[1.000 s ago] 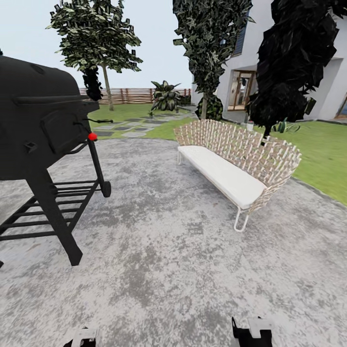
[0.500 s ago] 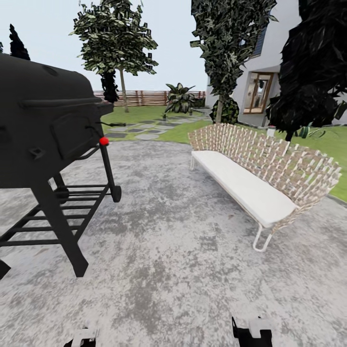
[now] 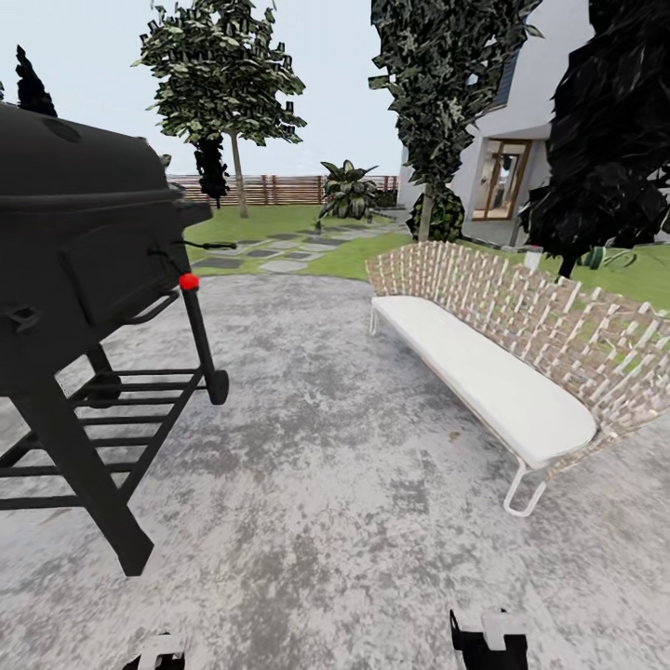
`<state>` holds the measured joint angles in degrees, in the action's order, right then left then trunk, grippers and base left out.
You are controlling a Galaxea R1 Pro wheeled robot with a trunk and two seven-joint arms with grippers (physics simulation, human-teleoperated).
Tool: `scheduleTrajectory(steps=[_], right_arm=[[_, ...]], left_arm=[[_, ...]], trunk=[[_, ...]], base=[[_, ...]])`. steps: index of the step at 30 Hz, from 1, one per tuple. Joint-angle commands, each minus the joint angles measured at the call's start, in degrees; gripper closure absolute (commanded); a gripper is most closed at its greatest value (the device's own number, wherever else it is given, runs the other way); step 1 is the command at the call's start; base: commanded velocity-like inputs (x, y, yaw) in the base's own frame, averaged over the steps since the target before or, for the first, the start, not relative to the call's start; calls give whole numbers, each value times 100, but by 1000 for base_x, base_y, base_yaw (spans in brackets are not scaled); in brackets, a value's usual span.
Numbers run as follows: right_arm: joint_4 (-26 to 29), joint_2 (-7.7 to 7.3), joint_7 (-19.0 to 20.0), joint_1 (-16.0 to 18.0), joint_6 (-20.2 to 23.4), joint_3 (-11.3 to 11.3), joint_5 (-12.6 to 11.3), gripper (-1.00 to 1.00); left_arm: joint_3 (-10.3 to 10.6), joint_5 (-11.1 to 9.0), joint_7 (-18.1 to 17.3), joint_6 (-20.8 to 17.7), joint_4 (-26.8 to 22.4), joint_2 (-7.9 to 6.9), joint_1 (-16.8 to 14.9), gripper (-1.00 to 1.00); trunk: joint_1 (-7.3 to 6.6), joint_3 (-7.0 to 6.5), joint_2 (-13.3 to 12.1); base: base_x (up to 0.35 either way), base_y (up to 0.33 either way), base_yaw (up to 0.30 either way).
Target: Pick up the pesticide atomizer in the garden and spray insectifuge to fully cover both potted plants in the garden.
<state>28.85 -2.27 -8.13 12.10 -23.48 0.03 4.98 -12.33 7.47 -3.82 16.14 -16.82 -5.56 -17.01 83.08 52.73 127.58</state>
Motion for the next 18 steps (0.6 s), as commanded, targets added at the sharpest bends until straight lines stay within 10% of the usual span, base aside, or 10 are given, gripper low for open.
scheduleTrajectory(steps=[1,18], right_arm=[[0,-4,-39,3,-8,-4,53,-100],[-54,7,-62,3,-8,-3,35,-100]], left_arm=[[-50,59,-31,20,4,3,-4,100],[-50,53,-38,22,12,2,-4,100]], trunk=[[2,5,2],[2,5,2]], base=[[340,0,0],[340,0,0]])
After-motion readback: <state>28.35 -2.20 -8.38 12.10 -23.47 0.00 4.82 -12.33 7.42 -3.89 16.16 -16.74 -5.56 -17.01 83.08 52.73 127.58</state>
